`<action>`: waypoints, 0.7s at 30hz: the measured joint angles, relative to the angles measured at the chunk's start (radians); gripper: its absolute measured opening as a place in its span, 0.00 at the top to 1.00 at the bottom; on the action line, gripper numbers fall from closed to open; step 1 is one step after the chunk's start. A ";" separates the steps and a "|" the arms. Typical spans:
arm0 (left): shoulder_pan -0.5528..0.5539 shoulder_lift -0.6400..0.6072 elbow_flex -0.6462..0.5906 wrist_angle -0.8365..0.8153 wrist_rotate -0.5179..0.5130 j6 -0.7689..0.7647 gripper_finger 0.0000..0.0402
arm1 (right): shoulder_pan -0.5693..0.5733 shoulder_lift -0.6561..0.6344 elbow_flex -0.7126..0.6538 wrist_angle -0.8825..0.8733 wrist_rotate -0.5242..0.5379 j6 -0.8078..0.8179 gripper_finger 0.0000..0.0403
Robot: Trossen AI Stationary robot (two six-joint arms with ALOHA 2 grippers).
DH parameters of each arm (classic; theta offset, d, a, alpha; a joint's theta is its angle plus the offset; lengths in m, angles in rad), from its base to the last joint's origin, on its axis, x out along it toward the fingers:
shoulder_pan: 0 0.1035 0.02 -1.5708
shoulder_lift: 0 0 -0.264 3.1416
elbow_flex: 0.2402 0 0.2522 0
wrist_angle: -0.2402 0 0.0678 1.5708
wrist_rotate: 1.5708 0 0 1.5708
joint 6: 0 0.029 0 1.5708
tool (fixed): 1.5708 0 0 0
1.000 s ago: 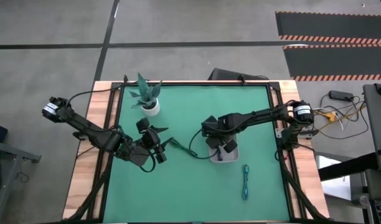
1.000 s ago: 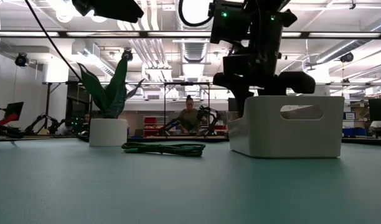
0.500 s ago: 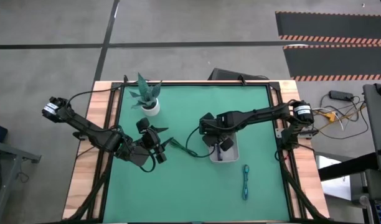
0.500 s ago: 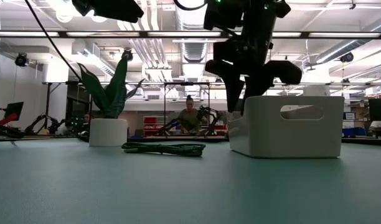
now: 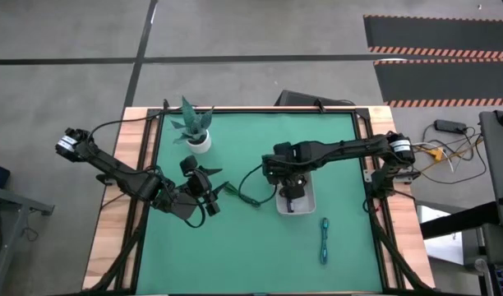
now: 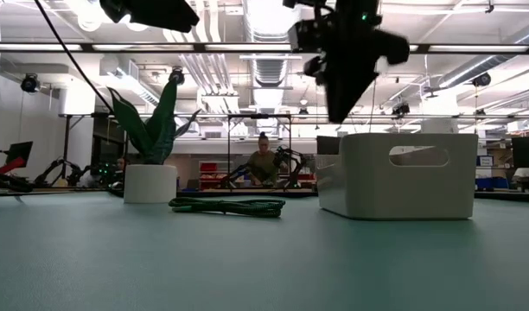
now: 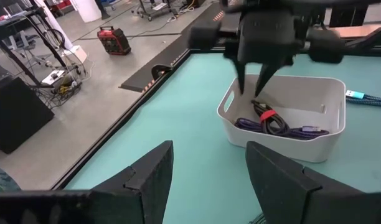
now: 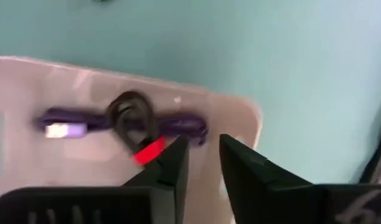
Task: Pick and place USB-C Cables
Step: Put the green charger cable into the gray bin
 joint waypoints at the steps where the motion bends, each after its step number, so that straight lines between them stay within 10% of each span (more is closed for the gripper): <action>1: 0.000 0.000 -0.001 0.000 0.000 0.000 0.53 | 0.005 -0.002 0.010 -0.035 -0.011 0.037 0.82; 14: 0.003 0.000 -0.072 0.001 0.074 -0.027 0.53 | 0.209 -0.098 -0.010 -0.120 -0.027 0.365 0.98; 21: 0.022 0.003 -0.078 0.003 0.219 -0.081 0.53 | 0.368 -0.114 -0.038 0.023 0.154 0.435 0.98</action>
